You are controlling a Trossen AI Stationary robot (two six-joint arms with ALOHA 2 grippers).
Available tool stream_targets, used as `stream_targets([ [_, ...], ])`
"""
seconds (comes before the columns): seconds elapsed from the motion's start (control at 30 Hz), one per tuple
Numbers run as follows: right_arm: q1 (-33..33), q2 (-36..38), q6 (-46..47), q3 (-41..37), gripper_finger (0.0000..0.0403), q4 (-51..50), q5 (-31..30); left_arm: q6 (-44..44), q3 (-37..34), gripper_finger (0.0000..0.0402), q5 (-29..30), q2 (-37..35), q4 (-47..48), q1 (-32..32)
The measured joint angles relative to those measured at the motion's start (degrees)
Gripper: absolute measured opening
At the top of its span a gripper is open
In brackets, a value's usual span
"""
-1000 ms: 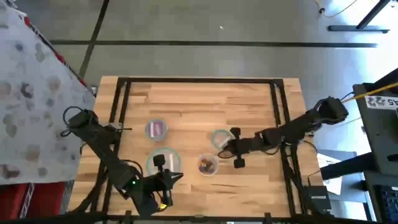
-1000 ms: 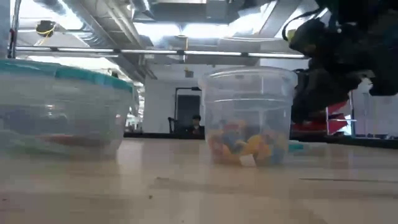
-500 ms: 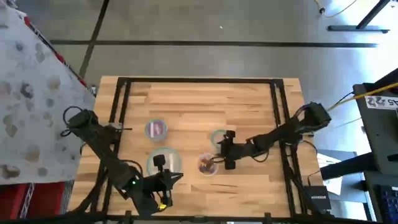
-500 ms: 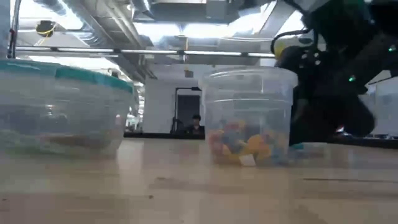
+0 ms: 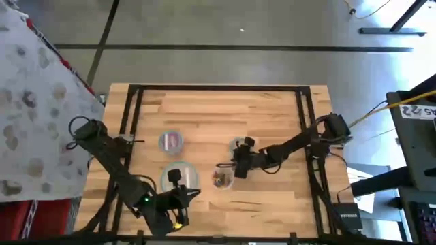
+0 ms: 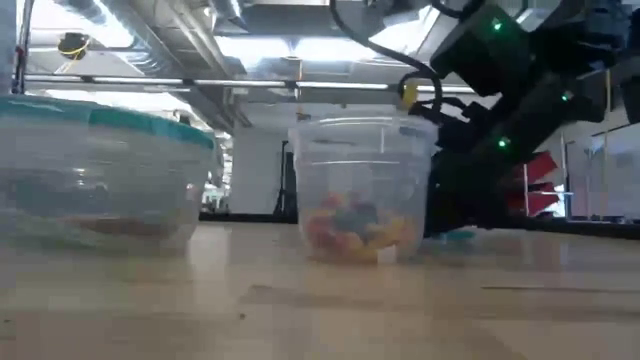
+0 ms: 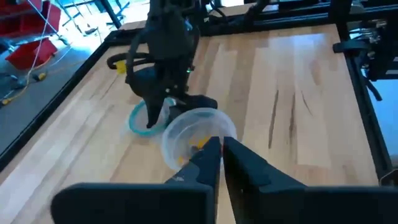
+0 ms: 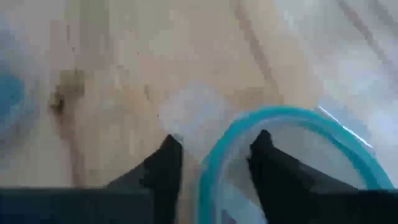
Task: Sort candy
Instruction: Close the top small transparent bin
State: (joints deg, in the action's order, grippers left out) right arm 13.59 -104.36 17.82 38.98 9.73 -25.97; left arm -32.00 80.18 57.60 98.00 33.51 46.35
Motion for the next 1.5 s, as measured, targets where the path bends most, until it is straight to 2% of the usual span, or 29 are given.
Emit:
stream_targets([
  [0.07,0.64,0.03,0.00,-0.14,0.0038,-0.44,-0.50,-0.05,0.00,0.0003,0.00,0.00,-0.01,0.00],
  [0.1,1.02,0.26,-0.04,-0.13,0.0024,-0.67,-0.82,-0.06,0.00,0.0003,-0.01,0.00,0.01,0.00],
  [0.23,3.52,1.74,2.23,-0.46,0.0028,-4.21,-3.17,-0.07,0.00,0.0003,0.00,0.00,0.04,0.07],
  [0.43,8.02,9.72,4.85,-1.00,0.0019,-15.22,-5.77,-0.10,0.00,0.0003,0.00,0.00,0.05,0.15],
  [0.6,11.69,18.65,5.15,-0.75,0.0019,-14.04,-11.76,-0.10,0.00,0.0003,0.00,-0.02,0.15,0.14],
  [0.77,15.66,23.52,0.64,2.07,0.0018,-9.09,-13.42,-0.12,0.00,0.0003,0.00,-0.02,0.31,0.11],
  [0.93,18.02,20.98,-8.04,10.34,0.0018,-8.36,-6.28,0.78,0.00,0.0003,0.00,-0.01,0.06,0.11],
  [1.1,17.40,14.48,-13.03,17.29,0.0017,-8.94,-1.39,1.35,0.14,0.0003,0.97,-0.02,-0.51,0.11],
  [1.2,16.68,10.40,-14.15,19.82,0.0017,-8.58,2.89,6.87,0.20,0.0003,2.57,-0.08,-4.48,0.11],
  [1.3,16.69,7.23,-14.26,20.46,0.0017,-8.96,4.20,16.19,0.24,0.0003,3.49,-0.15,-10.07,-0.64],
  [1.37,16.69,5.84,-14.13,20.55,0.0017,-8.73,4.51,21.28,0.26,0.0003,-1.44,-0.17,-11.99,-2.65],
  [1.5,16.32,3.74,-13.41,20.68,0.0018,-7.03,6.97,24.22,0.26,0.0003,-10.57,-0.17,-12.63,-8.88],
])
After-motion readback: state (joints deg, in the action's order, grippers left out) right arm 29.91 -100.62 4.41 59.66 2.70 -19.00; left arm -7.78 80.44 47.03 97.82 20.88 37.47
